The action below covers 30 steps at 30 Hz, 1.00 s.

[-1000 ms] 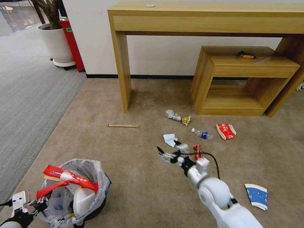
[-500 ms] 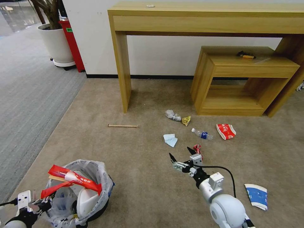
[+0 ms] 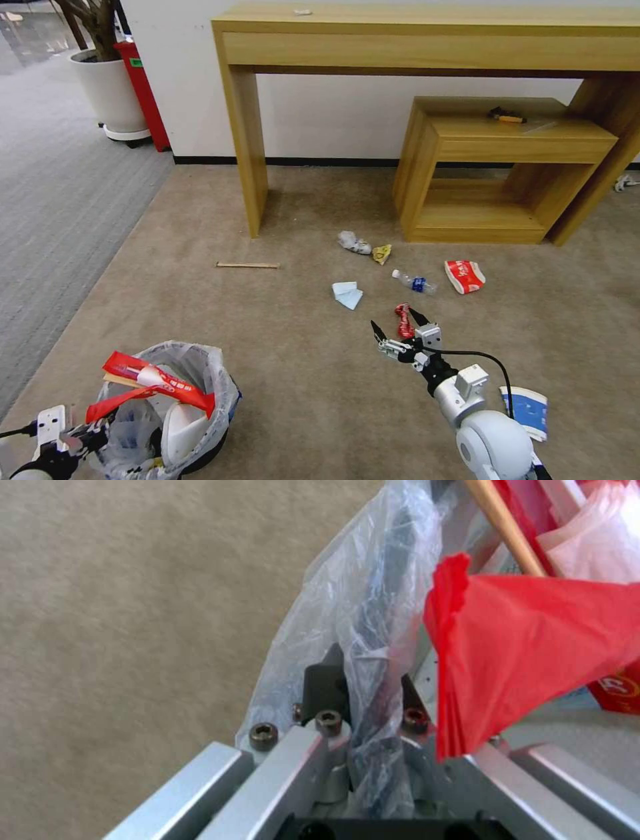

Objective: Pick up the trash bin and place the garbage on the floor into it.

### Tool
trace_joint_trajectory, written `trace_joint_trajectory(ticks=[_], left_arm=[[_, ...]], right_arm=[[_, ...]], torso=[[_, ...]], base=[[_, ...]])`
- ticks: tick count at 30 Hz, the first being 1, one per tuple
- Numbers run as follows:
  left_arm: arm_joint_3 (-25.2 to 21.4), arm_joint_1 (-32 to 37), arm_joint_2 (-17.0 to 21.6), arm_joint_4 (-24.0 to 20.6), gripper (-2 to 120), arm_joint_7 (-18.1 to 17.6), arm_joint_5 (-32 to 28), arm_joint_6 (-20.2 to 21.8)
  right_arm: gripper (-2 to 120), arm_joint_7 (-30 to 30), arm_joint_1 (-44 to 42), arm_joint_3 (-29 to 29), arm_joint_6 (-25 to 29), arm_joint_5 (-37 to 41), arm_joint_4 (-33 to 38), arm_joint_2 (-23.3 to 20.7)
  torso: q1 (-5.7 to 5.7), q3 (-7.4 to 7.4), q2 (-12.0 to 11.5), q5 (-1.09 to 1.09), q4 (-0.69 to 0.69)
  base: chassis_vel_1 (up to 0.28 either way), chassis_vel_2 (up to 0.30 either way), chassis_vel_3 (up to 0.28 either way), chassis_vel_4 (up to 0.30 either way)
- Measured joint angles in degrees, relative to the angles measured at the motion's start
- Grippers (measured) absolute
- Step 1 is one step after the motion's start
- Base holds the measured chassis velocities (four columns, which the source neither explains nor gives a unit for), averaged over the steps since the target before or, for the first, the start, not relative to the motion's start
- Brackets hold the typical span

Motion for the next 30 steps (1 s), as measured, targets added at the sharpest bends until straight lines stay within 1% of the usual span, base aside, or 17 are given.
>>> trace_joint_trajectory(ticks=[1, 2, 7, 8, 11, 17, 20, 21, 24, 26, 30], left_arm=[[0.1, 0.0, -0.1, -0.2, 0, 0.0, 0.1, 0.0], [0.2, 0.0, -0.3, -0.4, 0, 0.0, 0.2, 0.0], [0.3, 0.1, -0.6, -0.7, 0, 0.0, 0.3, 0.0], [0.2, 0.2, -0.6, -0.7, 0, 0.1, 0.3, 0.0], [-0.3, 0.3, -0.5, -0.4, 0, 0.3, 0.4, 0.0], [-2.0, 1.3, 0.5, 0.9, 0, 1.8, 0.3, 0.0], [-2.2, 1.5, 0.5, 1.0, 0, 2.1, 0.3, 0.0], [-2.2, 1.5, 0.4, 1.0, 0, 2.2, 0.3, 0.0], [-2.1, 1.5, 0.3, 0.9, 0, 2.2, 0.3, 0.0], [-1.9, 1.3, 0.3, 0.8, 0, 2.3, 0.2, 0.0], [-1.9, 1.1, 0.4, 0.8, 0, 2.3, 0.2, 0.0]], right_arm=[[100, -0.1, -0.1, 0.1, 0.1, 0.0, -0.1, -0.1], [100, -0.1, -0.2, 0.1, 0.2, 0.0, -0.2, -0.2], [100, -0.1, -0.4, 0.4, 0.6, 0.0, -0.5, -0.3], [100, -0.1, -0.5, 0.5, 0.7, 0.0, -0.6, -0.4], [100, -0.2, -1.0, 0.8, 1.1, 0.0, -0.9, -0.4], [100, -0.5, -2.8, 2.9, 3.0, 0.0, -2.1, -0.3], [100, -0.6, -3.8, 3.7, 3.9, 0.1, -2.8, 0.0], [100, -0.5, -4.3, 4.2, 4.5, 0.4, -3.5, 0.2], [100, -0.2, -4.8, 4.6, 4.9, 0.8, -4.4, 0.4], [100, 1.2, -5.5, 5.6, 4.9, 1.7, -7.7, 1.0], [100, 2.4, -5.5, 5.7, 3.8, 3.8, -10.5, 1.0]], torso=[[0.0, 0.0, 0.0, 0.01, 0.01], [0.0, 0.01, 0.0, 0.0, -0.01], [0.0, 0.0, 0.0, 0.0, -0.03], [0.0, 0.01, 0.0, 0.0, 0.0], [0.0, 0.0, 0.0, -0.01, 0.0], [0.01, 0.01, 0.0, -0.01, -0.01], [0.0, 0.0, 0.0, -0.01, 0.02], [0.0, 0.0, 0.0, -0.01, 0.0], [0.0, 0.0, 0.0, -0.02, -0.01], [0.0, 0.0, 0.0, 0.02, -0.03], [0.0, 0.0, 0.0, -0.02, -0.01]], base=[[-0.243, -0.214, 0.216, 0.238], [-0.242, -0.232, 0.216, 0.242], [-0.224, -0.229, 0.216, 0.22], [-0.228, -0.221, 0.208, 0.21], [-0.22, -0.193, 0.212, 0.2], [-0.196, -0.19, 0.201, 0.198], [-0.205, -0.201, 0.209, 0.231], [-0.193, -0.223, 0.204, 0.232], [-0.193, -0.223, 0.16, 0.209], [-0.123, -0.106, 0.082, 0.102], [-0.036, -0.015, 0.013, 0.028]])
